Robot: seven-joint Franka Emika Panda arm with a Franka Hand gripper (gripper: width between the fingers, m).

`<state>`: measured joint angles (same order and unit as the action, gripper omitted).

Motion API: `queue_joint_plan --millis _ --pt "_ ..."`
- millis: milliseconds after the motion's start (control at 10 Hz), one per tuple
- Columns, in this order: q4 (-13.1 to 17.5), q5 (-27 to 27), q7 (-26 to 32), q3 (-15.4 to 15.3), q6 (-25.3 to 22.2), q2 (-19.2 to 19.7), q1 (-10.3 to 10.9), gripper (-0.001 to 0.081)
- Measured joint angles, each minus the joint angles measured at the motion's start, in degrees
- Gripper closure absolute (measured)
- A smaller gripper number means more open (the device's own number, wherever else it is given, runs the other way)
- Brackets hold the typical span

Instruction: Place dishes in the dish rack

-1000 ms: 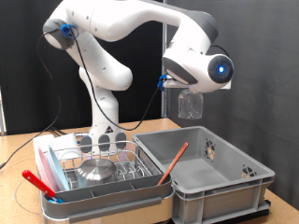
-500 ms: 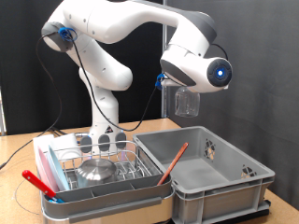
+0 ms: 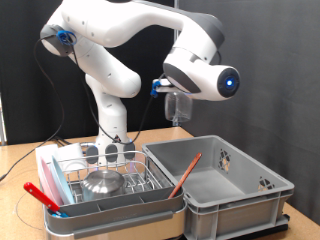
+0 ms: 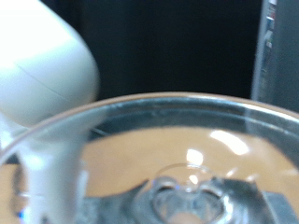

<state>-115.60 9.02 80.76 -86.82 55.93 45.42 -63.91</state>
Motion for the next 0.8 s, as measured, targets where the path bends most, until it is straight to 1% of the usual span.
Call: queue_joint_plan --millis 100,200,400,500,700,800 --pt "-0.4 -0.8 0.4 -0.9 -2.3 0.0 -2.0 0.0699" --pt "-1.3 -2.1 0.5 -2.6 -3.1 0.0 -5.0 0.0699" --pt "-4.4 -2.3 0.1 -6.4 -3.0 -0.2 -12.8 0.0699" --pt "-7.3 -1.9 -0.2 -9.0 -0.9 -0.6 -17.8 0.0699" --pt "-7.0 -2.2 0.0 -8.2 -2.0 -0.5 -16.4 0.0699" --pt "-7.0 -2.7 0.0 -8.1 -2.4 -0.5 -16.4 0.0699"
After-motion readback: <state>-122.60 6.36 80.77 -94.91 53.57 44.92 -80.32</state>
